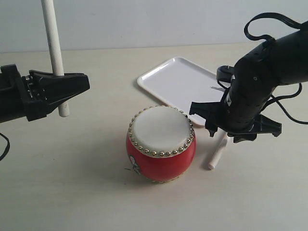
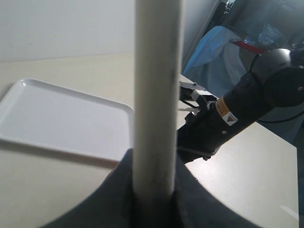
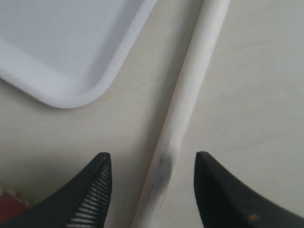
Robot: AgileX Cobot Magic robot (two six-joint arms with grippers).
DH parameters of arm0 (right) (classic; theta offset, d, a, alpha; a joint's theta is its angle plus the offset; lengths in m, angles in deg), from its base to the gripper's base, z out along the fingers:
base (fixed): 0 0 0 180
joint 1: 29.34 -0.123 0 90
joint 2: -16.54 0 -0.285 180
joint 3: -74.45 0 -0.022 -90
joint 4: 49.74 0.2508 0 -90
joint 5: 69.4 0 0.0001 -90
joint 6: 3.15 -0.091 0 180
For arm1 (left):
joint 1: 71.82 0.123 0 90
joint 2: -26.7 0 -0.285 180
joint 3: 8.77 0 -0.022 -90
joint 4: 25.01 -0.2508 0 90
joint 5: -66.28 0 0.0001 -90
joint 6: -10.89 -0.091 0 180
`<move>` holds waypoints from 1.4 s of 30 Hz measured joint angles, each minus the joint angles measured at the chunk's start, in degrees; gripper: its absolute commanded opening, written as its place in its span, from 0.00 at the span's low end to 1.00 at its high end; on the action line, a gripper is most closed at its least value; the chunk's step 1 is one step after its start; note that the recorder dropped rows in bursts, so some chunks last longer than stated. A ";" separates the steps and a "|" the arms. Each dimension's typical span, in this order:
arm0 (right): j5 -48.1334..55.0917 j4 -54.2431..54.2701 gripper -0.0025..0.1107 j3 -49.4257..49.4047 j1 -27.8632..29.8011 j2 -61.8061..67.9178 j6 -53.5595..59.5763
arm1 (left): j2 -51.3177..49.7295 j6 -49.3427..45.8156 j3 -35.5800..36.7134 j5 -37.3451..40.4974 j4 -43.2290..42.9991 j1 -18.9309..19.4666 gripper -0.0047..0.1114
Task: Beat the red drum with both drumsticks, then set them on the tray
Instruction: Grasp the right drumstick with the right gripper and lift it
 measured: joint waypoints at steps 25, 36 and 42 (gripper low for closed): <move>-0.94 0.13 0.34 0.04 1.49 3.33 -0.73 | 0.00 0.00 0.00 -0.54 0.00 0.00 0.04; 4.21 -0.56 0.07 0.04 1.49 3.71 8.69 | 0.00 0.00 0.00 -0.54 0.00 0.00 0.04; 6.47 -2.91 0.10 0.04 1.49 3.71 9.65 | 0.00 0.00 0.00 -0.54 0.00 0.00 0.04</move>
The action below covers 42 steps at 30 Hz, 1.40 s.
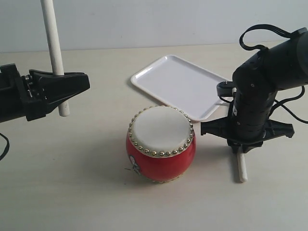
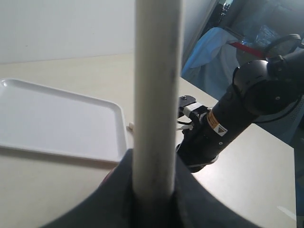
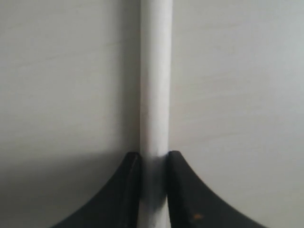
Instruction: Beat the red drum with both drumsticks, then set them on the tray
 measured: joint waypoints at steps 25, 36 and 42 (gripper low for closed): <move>8.43 -0.59 0.02 0.00 0.00 -8.06 4.49 | 0.00 0.63 0.00 0.00 0.00 0.00 0.04; 17.34 -2.86 0.02 -1.30 0.00 -29.69 25.76 | 0.85 14.41 -4.70 12.20 -12.34 0.00 0.04; 21.01 -1.75 0.02 -1.30 0.00 -39.43 39.67 | 1.12 35.06 -12.35 14.00 -28.06 -0.60 0.04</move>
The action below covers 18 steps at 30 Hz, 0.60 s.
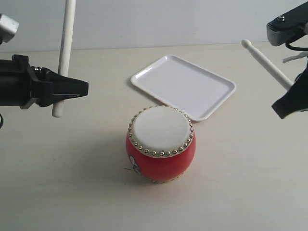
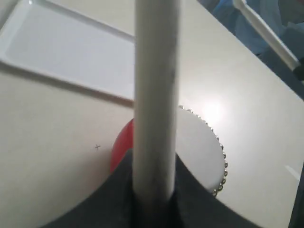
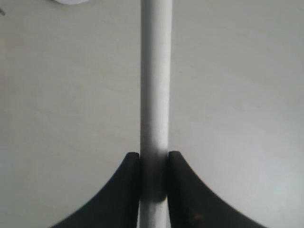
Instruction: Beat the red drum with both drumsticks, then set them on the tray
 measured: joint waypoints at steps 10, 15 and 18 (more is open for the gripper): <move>0.31 0.54 0.02 0.00 0.00 -7.66 3.95 | 6.76 9.71 -2.43 24.61 -7.57 -9.83 0.04; 0.05 1.09 0.02 0.00 0.00 -7.74 4.06 | 10.60 -3.83 -2.51 42.90 -7.69 -13.80 0.04; -0.30 2.01 0.02 0.00 0.00 -7.74 4.34 | 11.80 -26.96 -2.63 67.64 -3.52 -18.31 0.04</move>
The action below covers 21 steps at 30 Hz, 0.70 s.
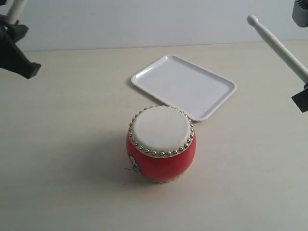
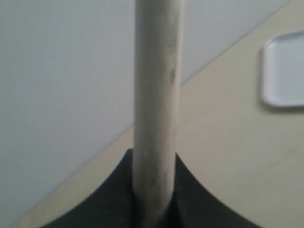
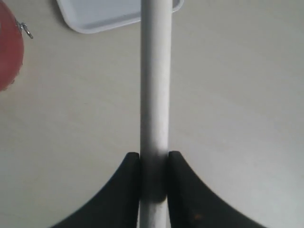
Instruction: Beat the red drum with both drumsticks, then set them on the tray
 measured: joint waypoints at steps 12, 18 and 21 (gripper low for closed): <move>9.97 17.15 0.02 8.21 0.00 14.67 13.35 | -2.83 -101.51 -11.68 34.88 101.47 -1.62 0.04; 10.10 19.97 0.02 4.06 -5.38 13.01 15.59 | -2.71 -109.67 -8.63 33.93 109.68 -1.73 0.04; 10.19 19.45 0.02 2.04 -8.40 13.01 15.59 | -2.71 -109.67 -6.78 34.15 107.63 -1.73 0.04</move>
